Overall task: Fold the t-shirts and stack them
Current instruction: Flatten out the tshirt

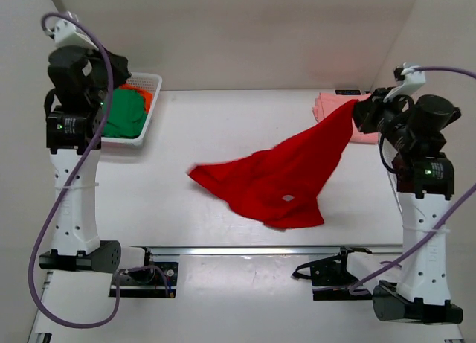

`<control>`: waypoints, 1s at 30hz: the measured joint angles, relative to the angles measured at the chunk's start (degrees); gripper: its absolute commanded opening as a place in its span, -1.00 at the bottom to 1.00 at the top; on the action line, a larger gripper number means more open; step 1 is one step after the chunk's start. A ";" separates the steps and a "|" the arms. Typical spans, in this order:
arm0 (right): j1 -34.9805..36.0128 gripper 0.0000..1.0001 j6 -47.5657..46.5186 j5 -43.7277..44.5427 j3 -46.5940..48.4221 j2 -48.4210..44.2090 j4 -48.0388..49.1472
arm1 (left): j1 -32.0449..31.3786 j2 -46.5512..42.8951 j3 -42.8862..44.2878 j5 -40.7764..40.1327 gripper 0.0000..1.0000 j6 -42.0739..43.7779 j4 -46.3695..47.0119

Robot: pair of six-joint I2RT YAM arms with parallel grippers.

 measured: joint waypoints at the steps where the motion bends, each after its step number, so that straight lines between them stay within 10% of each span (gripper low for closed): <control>1: 0.24 -1.00 0.04 -0.52 2.40 0.20 -0.33 | 0.02 0.83 2.80 0.00 -1.00 0.04 -0.28; 7: 1.09 -1.00 1.62 -3.23 6.32 0.17 0.39 | -0.61 -0.39 6.01 1.01 -1.00 0.02 0.48; 10: 1.92 -0.99 3.06 -4.81 0.31 -1.03 2.12 | -5.33 -5.05 -8.20 4.44 -0.93 -0.22 4.79; 18: 6.49 -1.00 4.35 -2.82 -9.25 1.88 1.90 | -31.71 -0.63 -52.65 15.69 0.04 -5.44 23.04; 30: 6.14 -1.00 4.50 -1.16 -13.27 0.87 4.76 | -43.41 26.01 -52.02 20.00 0.42 -21.66 45.09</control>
